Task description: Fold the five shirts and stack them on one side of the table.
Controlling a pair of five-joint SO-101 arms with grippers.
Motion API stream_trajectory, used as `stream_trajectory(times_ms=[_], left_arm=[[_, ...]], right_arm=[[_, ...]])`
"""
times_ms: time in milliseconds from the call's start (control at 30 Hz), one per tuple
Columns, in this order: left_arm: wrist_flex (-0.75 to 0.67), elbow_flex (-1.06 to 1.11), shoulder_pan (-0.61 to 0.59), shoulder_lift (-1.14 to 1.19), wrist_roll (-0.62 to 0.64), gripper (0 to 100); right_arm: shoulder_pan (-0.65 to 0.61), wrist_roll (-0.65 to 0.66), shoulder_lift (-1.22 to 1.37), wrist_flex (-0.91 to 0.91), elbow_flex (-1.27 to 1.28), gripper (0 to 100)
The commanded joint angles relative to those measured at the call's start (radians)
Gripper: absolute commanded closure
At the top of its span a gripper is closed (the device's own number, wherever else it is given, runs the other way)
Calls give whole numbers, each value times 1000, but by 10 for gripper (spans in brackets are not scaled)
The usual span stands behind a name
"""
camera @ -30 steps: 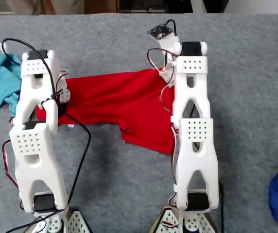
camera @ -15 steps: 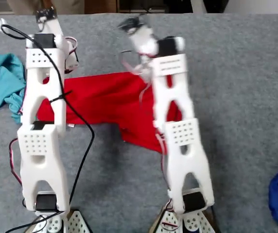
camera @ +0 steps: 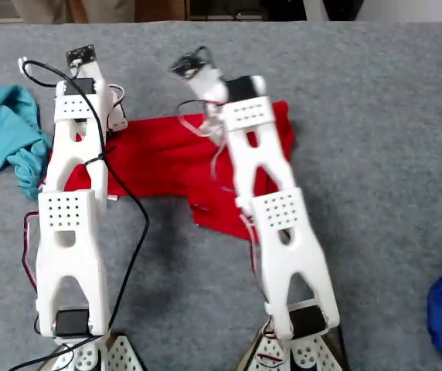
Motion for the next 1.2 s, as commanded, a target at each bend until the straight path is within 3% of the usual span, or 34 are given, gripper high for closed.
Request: stream_trajectory(times_ms=[0, 300, 467, 700, 900, 1167], left_arm=[[-21, -68, -71, 10, -11, 982], [-23, -229, -63, 73, -11, 982], [0, -327, -18, 79, -3, 982], [304, -620, 77, 77, -11, 982], [374, -462, 21, -19, -5, 982], [371, 40, 17, -196, -3, 982]], right_arm=[[99, 26, -4, -14, 4, 991], [196, 46, 21, -11, -7, 991], [162, 46, -24, 64, -68, 991], [44, 37, -145, 152, -191, 991], [-84, 44, -283, 140, -28, 991], [-116, 66, -191, -51, 91, 991]])
